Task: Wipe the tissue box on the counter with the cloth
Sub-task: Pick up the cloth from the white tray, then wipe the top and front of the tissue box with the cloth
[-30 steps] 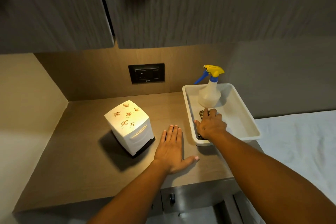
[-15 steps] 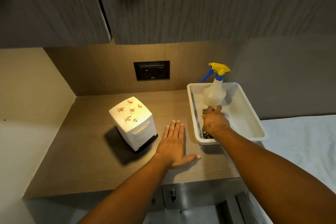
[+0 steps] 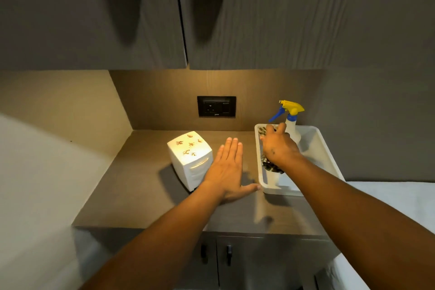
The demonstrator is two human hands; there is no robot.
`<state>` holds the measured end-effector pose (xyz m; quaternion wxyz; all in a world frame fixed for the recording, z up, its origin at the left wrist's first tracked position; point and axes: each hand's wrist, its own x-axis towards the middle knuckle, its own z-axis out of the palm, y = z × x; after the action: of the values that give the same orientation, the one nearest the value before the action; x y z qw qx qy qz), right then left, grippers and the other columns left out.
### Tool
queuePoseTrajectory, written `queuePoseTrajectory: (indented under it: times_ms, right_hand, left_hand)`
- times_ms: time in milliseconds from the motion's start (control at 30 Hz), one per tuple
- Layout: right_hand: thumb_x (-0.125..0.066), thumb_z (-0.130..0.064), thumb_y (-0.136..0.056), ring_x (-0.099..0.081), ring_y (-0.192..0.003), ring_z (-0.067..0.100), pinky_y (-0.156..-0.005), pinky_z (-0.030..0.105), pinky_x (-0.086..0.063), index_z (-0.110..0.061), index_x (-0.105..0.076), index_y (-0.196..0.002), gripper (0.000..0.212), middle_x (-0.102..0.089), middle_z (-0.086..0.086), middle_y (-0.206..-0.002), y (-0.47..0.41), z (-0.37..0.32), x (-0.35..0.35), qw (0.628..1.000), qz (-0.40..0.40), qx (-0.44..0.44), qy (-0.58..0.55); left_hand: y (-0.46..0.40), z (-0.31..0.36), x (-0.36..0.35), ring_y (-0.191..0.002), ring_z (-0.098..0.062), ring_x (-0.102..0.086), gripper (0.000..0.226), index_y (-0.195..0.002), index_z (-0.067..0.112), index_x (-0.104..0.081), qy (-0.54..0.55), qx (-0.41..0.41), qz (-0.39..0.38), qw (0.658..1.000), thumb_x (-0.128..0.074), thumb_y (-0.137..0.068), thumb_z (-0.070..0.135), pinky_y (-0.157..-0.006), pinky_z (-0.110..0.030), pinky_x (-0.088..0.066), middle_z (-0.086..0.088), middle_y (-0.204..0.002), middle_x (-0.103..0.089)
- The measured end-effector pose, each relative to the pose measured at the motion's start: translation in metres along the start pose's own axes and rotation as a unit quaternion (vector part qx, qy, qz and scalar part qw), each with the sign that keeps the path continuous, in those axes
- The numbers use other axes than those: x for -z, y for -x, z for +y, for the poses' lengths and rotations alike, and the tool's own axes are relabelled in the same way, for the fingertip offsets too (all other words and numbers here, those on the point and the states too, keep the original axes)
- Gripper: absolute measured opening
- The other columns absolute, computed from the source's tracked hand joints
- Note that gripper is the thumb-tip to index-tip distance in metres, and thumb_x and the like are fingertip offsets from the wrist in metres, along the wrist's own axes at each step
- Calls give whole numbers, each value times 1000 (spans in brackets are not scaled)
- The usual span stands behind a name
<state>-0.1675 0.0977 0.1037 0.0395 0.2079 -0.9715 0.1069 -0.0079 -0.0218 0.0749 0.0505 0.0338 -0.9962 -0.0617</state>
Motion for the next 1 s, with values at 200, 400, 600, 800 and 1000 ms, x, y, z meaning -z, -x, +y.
queuePoseTrajectory:
  times_ms: [200, 400, 600, 800, 1000]
  right_hand:
    - [-51, -23, -96, -57, -98, 34, -77, 44, -53, -18, -37, -129, 36, -33, 17, -125, 7, -63, 30, 995, 6, 98, -31]
    - [-41, -42, -98, -54, -88, 26, -71, 43, -51, -24, -39, -121, 29, -34, 9, -122, 22, -124, 38, 973, 8, 197, -123]
    - [-41, -47, -97, -53, -86, 22, -72, 42, -55, -25, -42, -120, 31, -36, 9, -118, 26, -159, 24, 962, -7, 246, -119]
    - [-36, -49, -98, -53, -91, 22, -74, 41, -55, -26, -42, -123, 35, -36, 9, -124, 19, -160, -2, 966, -15, 227, -124]
    - [-28, -52, -98, -53, -102, 26, -78, 36, -48, -24, -40, -131, 45, -36, 10, -130, 20, -156, -29, 975, -25, 181, -128]
  left_hand:
    - [23, -23, 49, -156, -33, 20, 130, -161, 1, 8, -49, 36, 52, 997, -31, -78, 94, -126, -47, 8, -20, -170, 14]
    - [60, -73, 77, -156, -34, 20, 131, -160, 0, 8, -71, 130, 61, 987, -35, -78, 93, -126, -50, 7, -20, -170, 14]
    - [87, -112, 66, -155, -31, 24, 136, -160, 3, 14, -46, 196, 48, 978, -36, -74, 96, -122, -44, 14, -17, -169, 18]
    - [79, -135, 41, -155, -29, 22, 147, -159, 4, 16, 17, 225, 37, 974, -37, -63, 101, -120, -43, 15, -16, -170, 19]
    - [62, -151, 10, -157, -24, 16, 176, -158, 15, 24, 238, 274, 29, 931, -58, -31, 105, -128, -49, -3, -7, -172, 17]
